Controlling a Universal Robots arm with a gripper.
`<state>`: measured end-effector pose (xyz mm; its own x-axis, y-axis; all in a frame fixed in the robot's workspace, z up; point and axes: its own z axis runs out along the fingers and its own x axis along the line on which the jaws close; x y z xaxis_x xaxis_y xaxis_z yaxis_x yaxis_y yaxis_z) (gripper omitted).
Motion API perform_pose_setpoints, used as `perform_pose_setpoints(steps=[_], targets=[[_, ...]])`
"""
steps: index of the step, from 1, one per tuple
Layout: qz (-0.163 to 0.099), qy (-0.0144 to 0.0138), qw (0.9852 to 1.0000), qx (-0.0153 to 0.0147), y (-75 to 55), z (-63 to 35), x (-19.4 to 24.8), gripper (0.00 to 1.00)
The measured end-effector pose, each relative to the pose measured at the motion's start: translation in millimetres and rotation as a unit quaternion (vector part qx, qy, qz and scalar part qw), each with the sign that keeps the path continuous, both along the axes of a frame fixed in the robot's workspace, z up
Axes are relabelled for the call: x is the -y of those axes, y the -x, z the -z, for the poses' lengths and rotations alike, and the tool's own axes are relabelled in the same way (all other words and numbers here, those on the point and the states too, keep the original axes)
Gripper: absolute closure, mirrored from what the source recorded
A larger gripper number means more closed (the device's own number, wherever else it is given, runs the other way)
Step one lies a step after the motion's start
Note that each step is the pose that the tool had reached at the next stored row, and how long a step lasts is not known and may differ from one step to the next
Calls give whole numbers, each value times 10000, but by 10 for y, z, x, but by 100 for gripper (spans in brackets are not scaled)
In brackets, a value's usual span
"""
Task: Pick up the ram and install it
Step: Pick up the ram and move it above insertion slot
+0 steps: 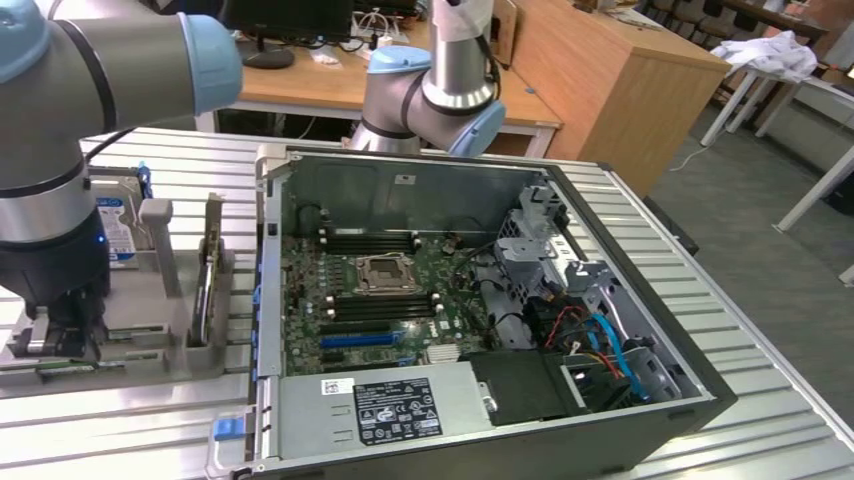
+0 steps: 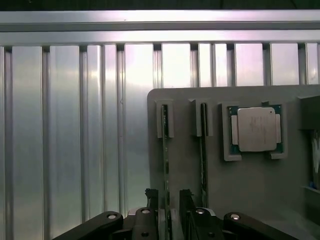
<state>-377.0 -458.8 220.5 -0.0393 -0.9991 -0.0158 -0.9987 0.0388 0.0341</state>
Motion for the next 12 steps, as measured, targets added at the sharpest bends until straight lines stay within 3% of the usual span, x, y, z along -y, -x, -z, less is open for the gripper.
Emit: perform_pose_setpoints(steps=[12], targets=[[0, 0, 10000, 0, 0, 103, 26, 69]])
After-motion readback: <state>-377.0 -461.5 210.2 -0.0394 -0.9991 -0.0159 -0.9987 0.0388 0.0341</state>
